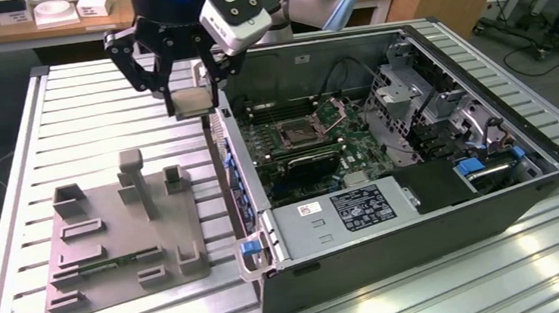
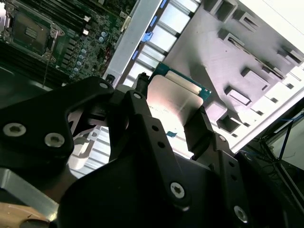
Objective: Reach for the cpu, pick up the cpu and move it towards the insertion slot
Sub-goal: 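Pick up the cpu and move it towards the insertion slot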
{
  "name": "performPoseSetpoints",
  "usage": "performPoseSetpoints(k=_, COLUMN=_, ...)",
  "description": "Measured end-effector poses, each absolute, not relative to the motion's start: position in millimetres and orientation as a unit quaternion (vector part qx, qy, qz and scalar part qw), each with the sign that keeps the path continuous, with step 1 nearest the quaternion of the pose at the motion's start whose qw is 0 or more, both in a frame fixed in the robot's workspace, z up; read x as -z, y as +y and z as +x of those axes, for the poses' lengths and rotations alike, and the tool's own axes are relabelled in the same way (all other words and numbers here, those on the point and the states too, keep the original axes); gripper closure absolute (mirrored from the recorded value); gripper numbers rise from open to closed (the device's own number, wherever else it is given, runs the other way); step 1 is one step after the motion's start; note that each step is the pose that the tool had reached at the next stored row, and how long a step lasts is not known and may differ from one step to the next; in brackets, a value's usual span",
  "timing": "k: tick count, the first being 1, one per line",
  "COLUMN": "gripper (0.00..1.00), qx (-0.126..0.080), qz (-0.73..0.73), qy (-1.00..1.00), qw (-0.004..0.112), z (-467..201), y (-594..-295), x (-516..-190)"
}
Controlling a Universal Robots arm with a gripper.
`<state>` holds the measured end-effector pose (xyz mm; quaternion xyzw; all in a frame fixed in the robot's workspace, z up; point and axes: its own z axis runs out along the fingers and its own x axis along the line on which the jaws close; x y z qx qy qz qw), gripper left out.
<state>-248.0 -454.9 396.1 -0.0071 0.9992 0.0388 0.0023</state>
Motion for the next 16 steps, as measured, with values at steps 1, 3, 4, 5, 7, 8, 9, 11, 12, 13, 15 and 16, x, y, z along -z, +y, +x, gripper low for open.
performPoseSetpoints(k=1, gripper=0.45, qx=-0.039, qz=-0.007, qy=0.999, qw=0.002, z=-247.6, y=-454.9, x=-396.1)
performPoseSetpoints(k=3, gripper=0.45, qx=-0.039, qz=-0.007, qy=0.999, qw=0.002, z=-247.0, y=-454.9, x=-396.1)
performPoseSetpoints(k=4, gripper=0.45, qx=-0.039, qz=-0.007, qy=0.999, qw=0.002, z=-246.7, y=-454.9, x=-396.1)
performPoseSetpoints(k=5, gripper=0.45, qx=-0.039, qz=-0.007, qy=0.999, qw=0.002, z=-246.3, y=-454.9, x=-396.1)
performPoseSetpoints(k=7, gripper=0.45, qx=-0.039, qz=-0.007, qy=0.999, qw=0.002, z=-245.5, y=-454.9, x=-396.1)
performPoseSetpoints(k=8, gripper=0.45, qx=-0.039, qz=-0.007, qy=0.999, qw=0.002, z=-245.2, y=-454.9, x=-396.1)
performPoseSetpoints(k=9, gripper=0.45, qx=-0.039, qz=-0.007, qy=0.999, qw=0.002, z=-244.8, y=-454.9, x=-396.1)
performPoseSetpoints(k=11, gripper=0.45, qx=-0.039, qz=-0.007, qy=0.999, qw=0.002, z=-244.0, y=-454.9, x=-396.1)
performPoseSetpoints(k=12, gripper=0.45, qx=-0.039, qz=-0.007, qy=0.999, qw=0.002, z=-243.6, y=-454.9, x=-396.1)
performPoseSetpoints(k=13, gripper=0.45, qx=-0.039, qz=-0.007, qy=0.999, qw=0.002, z=-243.2, y=-454.9, x=-396.1)
performPoseSetpoints(k=15, gripper=0.45, qx=-0.039, qz=-0.007, qy=0.999, qw=0.002, z=-242.5, y=-454.9, x=-396.1)
performPoseSetpoints(k=16, gripper=0.45, qx=-0.039, qz=-0.007, qy=0.999, qw=0.002, z=-242.1, y=-454.9, x=-396.1)
